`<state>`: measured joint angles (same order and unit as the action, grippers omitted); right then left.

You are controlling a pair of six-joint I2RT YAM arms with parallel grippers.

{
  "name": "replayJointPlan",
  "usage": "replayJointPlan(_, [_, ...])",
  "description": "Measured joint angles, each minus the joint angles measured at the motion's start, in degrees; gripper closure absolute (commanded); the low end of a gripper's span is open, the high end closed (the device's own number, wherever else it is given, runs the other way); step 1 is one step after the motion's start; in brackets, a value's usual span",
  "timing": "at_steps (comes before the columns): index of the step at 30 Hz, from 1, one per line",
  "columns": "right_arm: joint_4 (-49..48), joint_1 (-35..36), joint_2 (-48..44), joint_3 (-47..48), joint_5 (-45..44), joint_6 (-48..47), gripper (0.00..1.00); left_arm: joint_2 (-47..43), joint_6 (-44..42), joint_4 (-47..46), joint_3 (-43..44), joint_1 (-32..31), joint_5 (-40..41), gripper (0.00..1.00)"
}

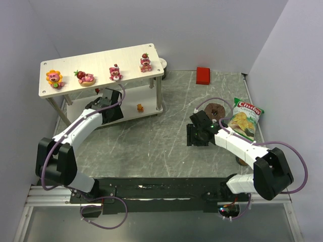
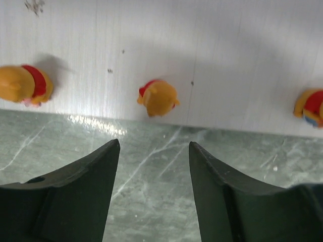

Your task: Place and organize the plastic toys onto the shelf

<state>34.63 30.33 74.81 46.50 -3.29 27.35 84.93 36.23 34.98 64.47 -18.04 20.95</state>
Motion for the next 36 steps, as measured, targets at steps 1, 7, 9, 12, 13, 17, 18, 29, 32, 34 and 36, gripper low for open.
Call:
replayJointPlan(1, [0.0, 0.0, 0.0, 0.0, 0.0, 0.0, 0.39, -0.5, -0.02, 0.04, -0.44, -0.07, -0.35, 0.34])
replayJointPlan(7, [0.0, 0.0, 0.0, 0.0, -0.02, 0.04, 0.38, -7.91, -0.04, 0.46, -6.27, -2.36, -4.13, 0.24])
replayJointPlan(9, [0.0, 0.0, -0.04, 0.0, 0.0, 0.22, 0.38, -12.5, -0.02, 1.14, -8.83, -3.98, -5.81, 0.21])
replayJointPlan(12, [0.04, 0.0, -0.5, 0.0, 0.2, 0.46, 0.37, -21.22, -0.04, 0.79, -11.45, -6.36, -8.22, 0.01])
replayJointPlan(13, [0.04, 0.0, -0.9, 0.0, 0.28, 0.61, 0.37, -24.35, -0.09, 0.44, -12.22, -7.02, -9.14, 0.03])
replayJointPlan(17, [0.07, 0.0, -3.69, -0.02, 0.81, 1.36, 0.36, -36.3, 0.57, 0.02, -14.99, -8.74, -12.13, 0.04])
replayJointPlan(18, [0.04, 0.0, -4.66, -0.02, 0.9, 1.57, 0.36, -39.1, 0.85, 0.17, -15.65, -8.96, -12.33, 0.04])
replayJointPlan(29, [0.7, 0.0, -16.74, 1.25, 0.68, 2.14, 0.31, -58.49, 2.84, 6.97, -13.7, -8.96, -9.42, 0.04])
replayJointPlan(32, [0.68, 0.0, -19.15, 2.86, 0.5, 2.14, 0.3, -59.01, 2.75, 9.29, -10.99, -8.96, -7.72, 0.04])
replayJointPlan(34, [0.72, 0.0, -21.14, 3.93, 0.44, 2.16, 0.3, -59.34, 2.43, 10.56, -9.49, -8.96, -6.64, 0.04])
replayJointPlan(36, [0.68, 0.0, -22.91, 4.79, 0.44, 2.19, 0.3, -60.08, 2.25, 11.32, -8.59, -8.96, -5.62, 0.04])
